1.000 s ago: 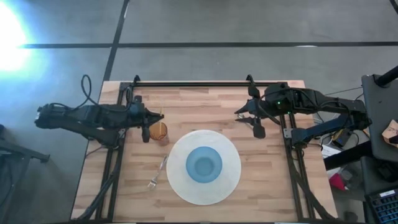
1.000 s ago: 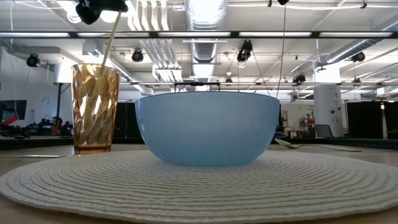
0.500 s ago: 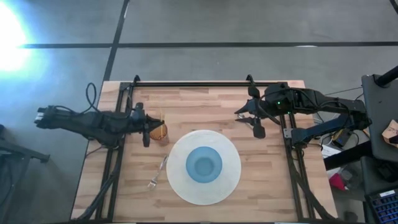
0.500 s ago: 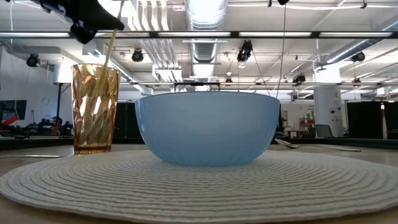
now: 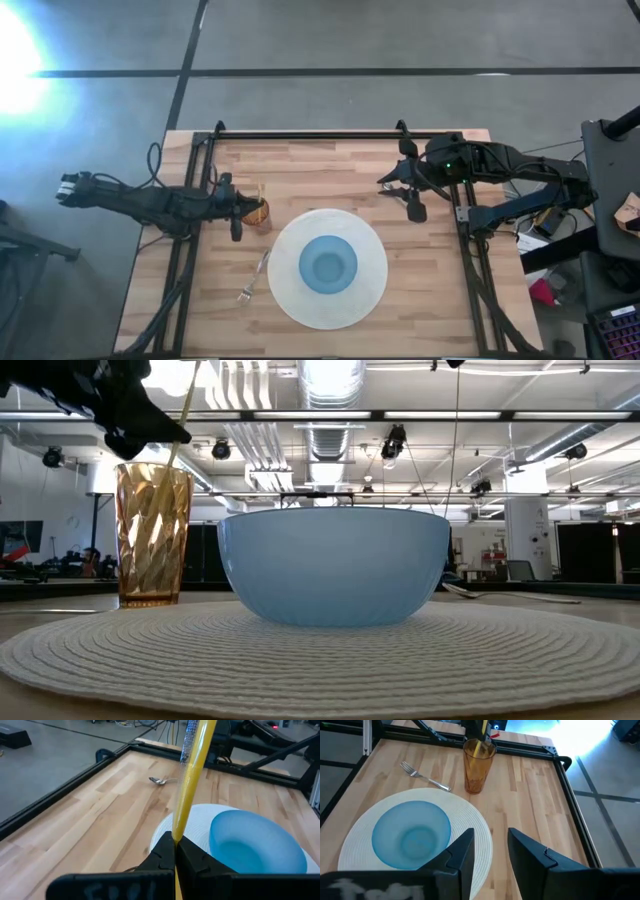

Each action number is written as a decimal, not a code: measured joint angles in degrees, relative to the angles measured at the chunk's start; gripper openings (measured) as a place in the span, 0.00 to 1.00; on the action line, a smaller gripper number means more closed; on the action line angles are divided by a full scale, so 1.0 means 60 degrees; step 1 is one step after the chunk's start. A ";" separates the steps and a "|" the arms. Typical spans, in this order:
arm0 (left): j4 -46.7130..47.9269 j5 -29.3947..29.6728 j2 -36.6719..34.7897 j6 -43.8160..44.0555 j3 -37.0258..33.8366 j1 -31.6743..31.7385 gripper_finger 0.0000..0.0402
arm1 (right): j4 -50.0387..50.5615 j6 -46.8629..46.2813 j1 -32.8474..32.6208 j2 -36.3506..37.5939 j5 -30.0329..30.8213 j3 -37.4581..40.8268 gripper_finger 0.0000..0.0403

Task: Pick & Place Utensil
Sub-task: Put the yellow straw into the cup

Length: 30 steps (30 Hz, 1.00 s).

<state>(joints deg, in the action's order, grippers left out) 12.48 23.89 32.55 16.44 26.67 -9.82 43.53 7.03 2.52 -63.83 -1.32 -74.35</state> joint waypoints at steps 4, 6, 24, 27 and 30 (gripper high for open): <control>-0.0175 0.0119 -0.0031 0.0005 -0.0219 0.0004 0.00 | -0.0004 -0.0002 0.0000 0.0000 -0.0001 0.0000 0.29; -0.0178 0.0136 -0.0031 0.0005 -0.0317 0.0004 0.00 | -0.0004 -0.0089 0.0003 0.0000 -0.0004 0.0000 0.29; -0.0063 0.0143 -0.0031 0.0199 -0.0596 0.0004 0.00 | -0.0007 -0.0178 0.0000 -0.0001 -0.0004 0.0000 0.26; 0.0211 0.0077 -0.0027 0.0397 -0.0596 0.0000 0.00 | -0.0007 -0.0178 0.0000 -0.0003 -0.0004 0.0000 0.27; 0.0213 0.0031 -0.0027 0.0421 -0.0596 0.0000 0.00 | -0.0007 -0.0178 0.0000 -0.0004 -0.0004 0.0000 0.27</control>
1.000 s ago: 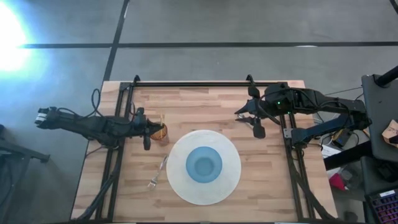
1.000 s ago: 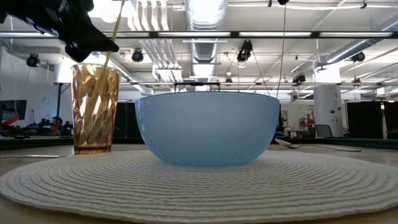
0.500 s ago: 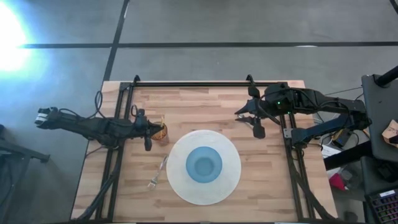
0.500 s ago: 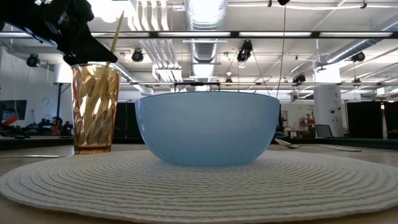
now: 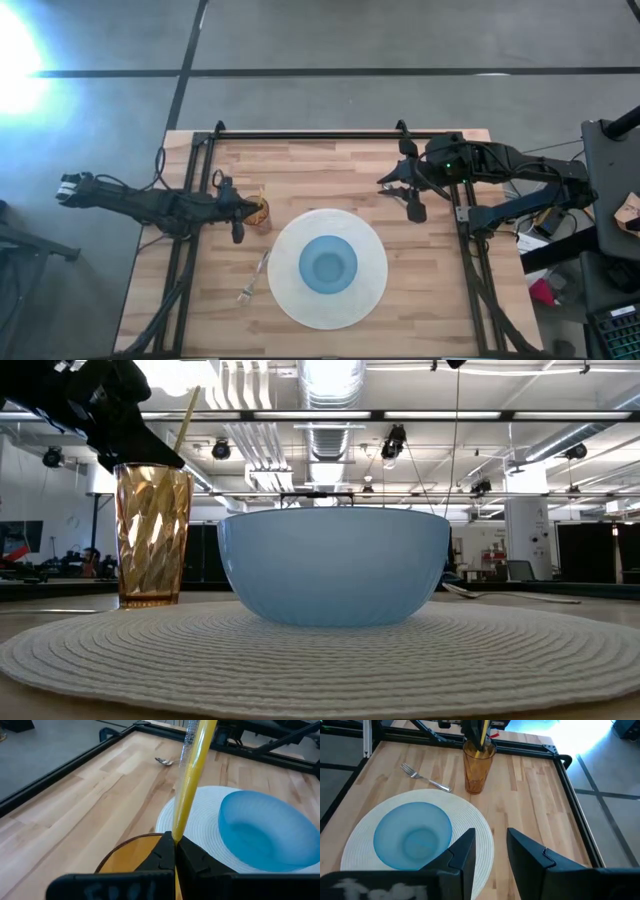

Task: Pick & Place Utensil
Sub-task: Put the yellow straw into the cup

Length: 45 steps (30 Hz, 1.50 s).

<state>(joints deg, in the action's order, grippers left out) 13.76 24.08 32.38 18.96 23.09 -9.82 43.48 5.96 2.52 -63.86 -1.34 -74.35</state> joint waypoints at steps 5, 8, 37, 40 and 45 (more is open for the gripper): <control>0.0171 -0.0005 0.0000 0.0109 0.0000 0.0000 0.00 | -0.0007 0.0000 0.0003 0.0001 0.0000 0.0000 0.26; 0.0368 -0.0017 0.0000 0.0212 0.0000 0.0000 0.00 | -0.0007 0.0002 0.0001 0.0002 -0.0001 0.0000 0.25; 0.0433 -0.0033 0.0007 0.0321 0.0000 0.0000 0.27 | -0.0004 0.0007 0.0000 0.0000 0.0000 0.0000 0.21; 0.0423 -0.0033 0.0004 0.0333 0.0006 0.0000 0.33 | -0.0004 0.0007 0.0003 0.0000 -0.0004 0.0000 0.22; 0.0382 -0.0036 0.0004 0.0283 0.0210 0.0000 0.43 | -0.0004 0.0007 0.0000 0.0000 -0.0004 0.0000 0.23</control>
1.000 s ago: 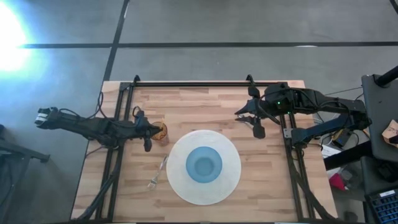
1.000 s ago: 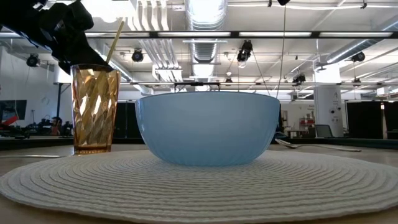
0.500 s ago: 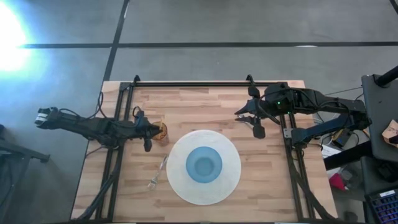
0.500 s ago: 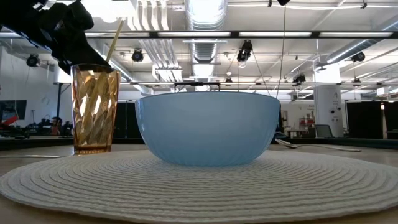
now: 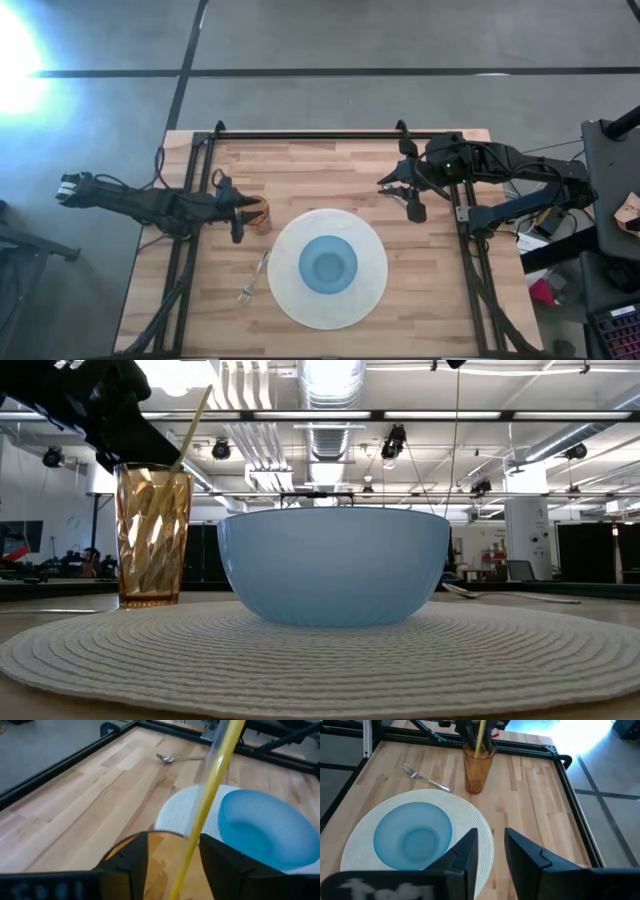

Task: Pick & Place Utensil
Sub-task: Put the yellow straw into the cup, then put the spoon into the blue bowl

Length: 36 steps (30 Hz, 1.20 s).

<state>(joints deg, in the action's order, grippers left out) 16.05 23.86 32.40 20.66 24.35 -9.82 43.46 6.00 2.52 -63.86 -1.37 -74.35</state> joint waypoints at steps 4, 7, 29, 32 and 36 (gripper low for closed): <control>0.0007 -0.0106 0.0000 -0.0116 0.0211 0.0000 0.48 | 0.0002 0.0000 0.0000 0.0000 0.0000 0.0000 0.24; 0.0023 -0.0131 -0.0004 -0.0220 0.0386 0.0000 0.50 | 0.0004 -0.0004 0.0003 0.0000 0.0001 0.0000 0.25; 0.0018 -0.0380 0.0017 -0.1898 0.2415 -0.0004 0.51 | 0.0904 -0.0981 0.0000 0.0000 0.0429 0.0000 0.26; 0.0011 -0.0866 0.0105 -0.1886 0.2418 -0.0007 0.51 | 0.1354 -0.1008 0.0004 0.0000 0.0936 0.0003 0.30; -0.0429 -0.1640 0.0315 -0.1878 0.2285 -0.0007 0.51 | 0.1644 -0.1273 0.0031 0.0000 0.1236 0.0167 0.34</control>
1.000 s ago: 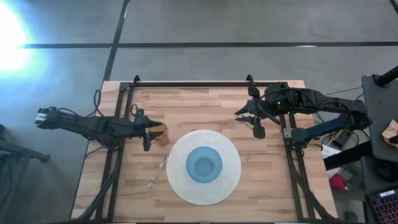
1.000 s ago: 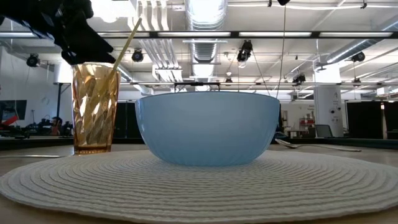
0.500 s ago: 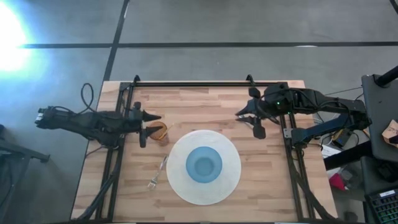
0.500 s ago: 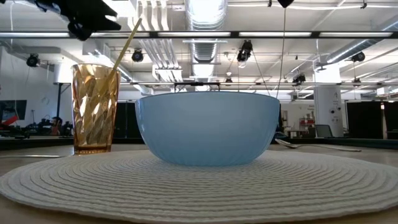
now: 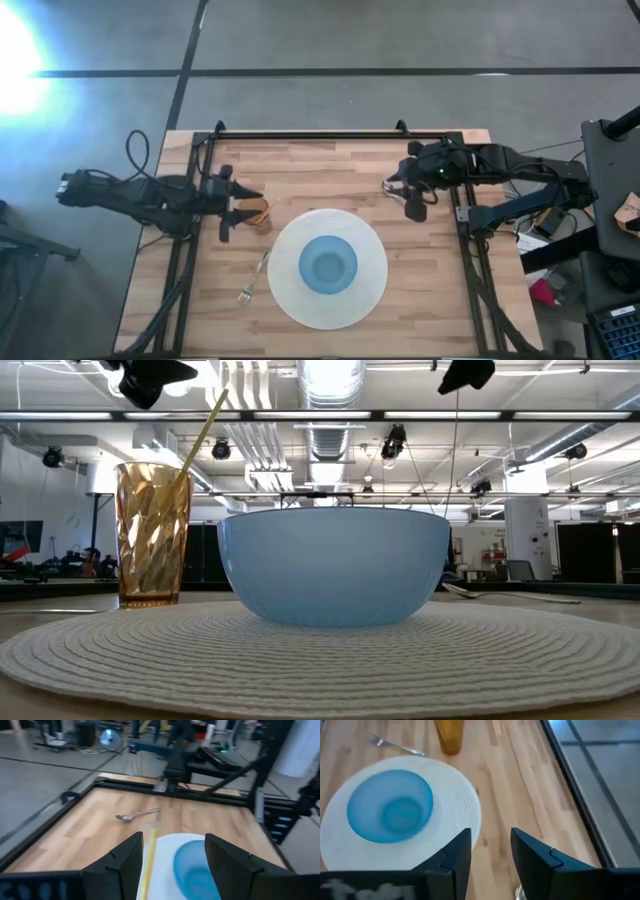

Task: Pick & Place Utensil
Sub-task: Put the spoon into the blue bowl

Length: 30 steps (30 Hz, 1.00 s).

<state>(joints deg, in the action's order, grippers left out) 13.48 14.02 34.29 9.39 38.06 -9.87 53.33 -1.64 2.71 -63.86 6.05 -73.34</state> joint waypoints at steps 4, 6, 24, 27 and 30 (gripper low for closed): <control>-0.0304 -0.0278 0.0352 0.0006 -0.0010 -0.0008 0.51 | 0.0098 -0.0232 0.0050 0.0000 0.0022 0.0403 0.38; -0.0481 -0.0422 0.0518 -0.0001 -0.0008 -0.0011 0.51 | 0.0155 -0.0300 0.0101 0.0000 0.0021 0.0642 0.39; -0.0556 -0.0960 0.1558 0.0338 0.0486 -0.0578 0.51 | 0.0160 -0.2319 0.1670 0.0004 -0.0098 0.2783 0.41; -0.0579 -0.0957 0.1732 0.0338 0.0676 -0.0792 0.51 | 0.0156 -0.2632 0.1975 0.0004 -0.0114 0.3085 0.41; -0.0595 -0.0957 0.1968 0.0334 0.0886 -0.0998 0.51 | 0.0155 -0.2977 0.2278 0.0004 -0.0118 0.3393 0.41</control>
<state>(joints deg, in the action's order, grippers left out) 9.91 8.27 46.10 11.40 43.37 -15.85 54.26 -19.50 16.38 -63.83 5.34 -52.98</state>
